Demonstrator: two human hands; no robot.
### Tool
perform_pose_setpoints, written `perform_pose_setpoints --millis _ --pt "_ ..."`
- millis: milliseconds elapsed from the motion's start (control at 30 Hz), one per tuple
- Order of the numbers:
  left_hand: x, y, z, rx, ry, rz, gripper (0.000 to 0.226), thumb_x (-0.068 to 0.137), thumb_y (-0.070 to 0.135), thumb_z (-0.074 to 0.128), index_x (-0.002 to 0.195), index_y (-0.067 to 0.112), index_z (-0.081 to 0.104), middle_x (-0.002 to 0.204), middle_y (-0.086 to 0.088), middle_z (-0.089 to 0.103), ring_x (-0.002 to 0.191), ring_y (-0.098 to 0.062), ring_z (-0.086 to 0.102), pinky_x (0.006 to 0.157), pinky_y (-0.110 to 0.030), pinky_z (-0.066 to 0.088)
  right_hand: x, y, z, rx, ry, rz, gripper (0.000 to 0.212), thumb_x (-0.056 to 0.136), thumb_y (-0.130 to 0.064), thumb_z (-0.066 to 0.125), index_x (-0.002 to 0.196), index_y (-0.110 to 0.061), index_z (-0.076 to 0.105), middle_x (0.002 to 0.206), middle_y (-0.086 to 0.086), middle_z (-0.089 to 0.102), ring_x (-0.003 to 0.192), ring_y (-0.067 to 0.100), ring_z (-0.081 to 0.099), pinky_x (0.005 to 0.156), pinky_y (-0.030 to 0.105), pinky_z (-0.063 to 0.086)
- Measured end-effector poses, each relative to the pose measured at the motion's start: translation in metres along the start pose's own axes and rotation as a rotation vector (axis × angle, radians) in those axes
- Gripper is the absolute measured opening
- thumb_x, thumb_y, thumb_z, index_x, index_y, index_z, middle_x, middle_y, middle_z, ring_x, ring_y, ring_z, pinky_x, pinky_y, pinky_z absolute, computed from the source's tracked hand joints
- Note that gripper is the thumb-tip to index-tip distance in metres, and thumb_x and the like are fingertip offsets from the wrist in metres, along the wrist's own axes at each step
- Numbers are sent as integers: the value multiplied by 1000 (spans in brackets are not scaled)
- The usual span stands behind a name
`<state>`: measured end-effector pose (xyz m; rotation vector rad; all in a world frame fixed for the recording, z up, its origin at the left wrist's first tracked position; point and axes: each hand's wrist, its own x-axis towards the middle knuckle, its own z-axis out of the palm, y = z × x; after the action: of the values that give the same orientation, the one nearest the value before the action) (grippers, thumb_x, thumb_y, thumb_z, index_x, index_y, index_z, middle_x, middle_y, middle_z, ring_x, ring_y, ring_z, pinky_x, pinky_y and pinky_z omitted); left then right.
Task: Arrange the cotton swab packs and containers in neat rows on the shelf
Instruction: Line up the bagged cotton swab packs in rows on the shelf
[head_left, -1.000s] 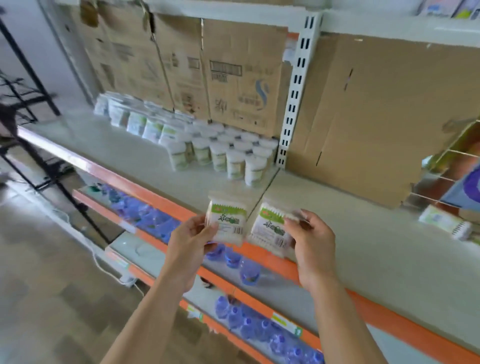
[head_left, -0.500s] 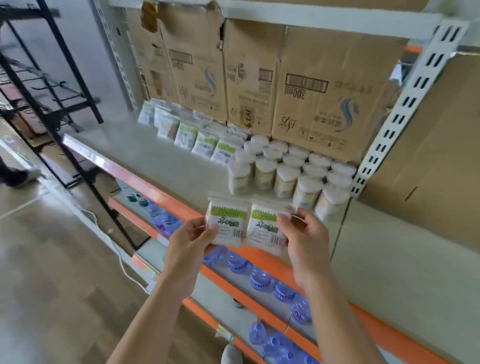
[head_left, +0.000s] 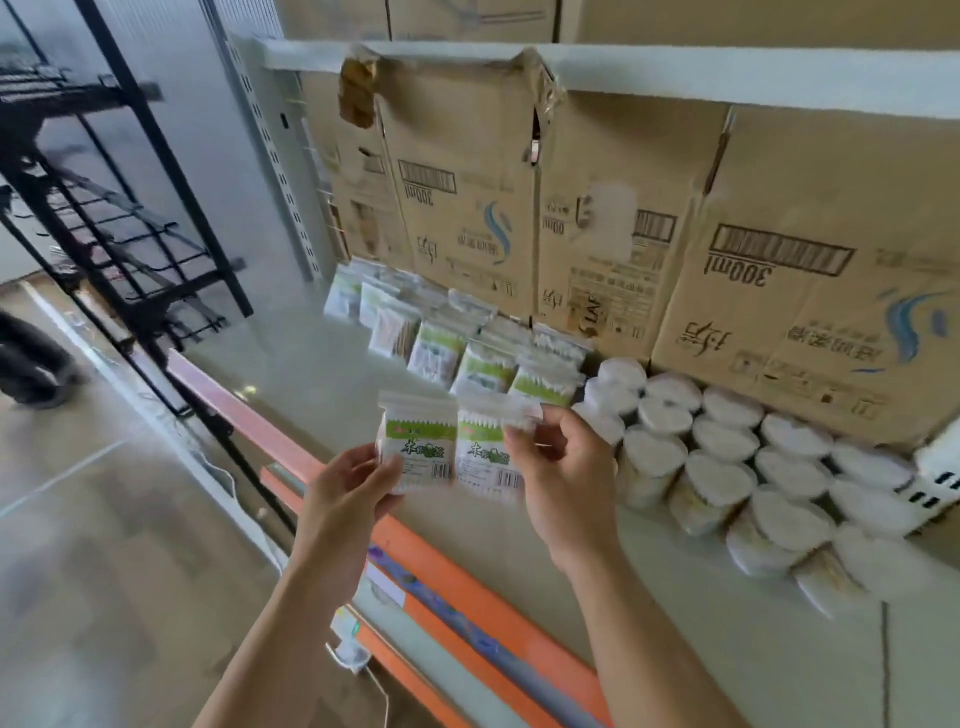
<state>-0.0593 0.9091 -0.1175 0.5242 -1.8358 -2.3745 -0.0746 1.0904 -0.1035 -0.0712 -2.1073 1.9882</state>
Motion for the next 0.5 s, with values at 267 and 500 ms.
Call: perform_pose_setpoints --millis 267,500 --pt "82 11 -21 43 -75 -2 12 90 5 59 100 6 65 90 -11 73 86 -17 67 77 -22 55 35 17 48 -90 109 20 21 87 -23 69 106 -25 62 84 -7 71 75 3 67 67 21 52" --pt "184 30 -74 146 -226 -16 13 89 4 60 101 6 65 106 -27 65 90 -23 65 78 -21 56 69 32 138 -95 249 77 21 85 -18 71 82 -36 61 71 -8 69 69 8 66 65 27 53"
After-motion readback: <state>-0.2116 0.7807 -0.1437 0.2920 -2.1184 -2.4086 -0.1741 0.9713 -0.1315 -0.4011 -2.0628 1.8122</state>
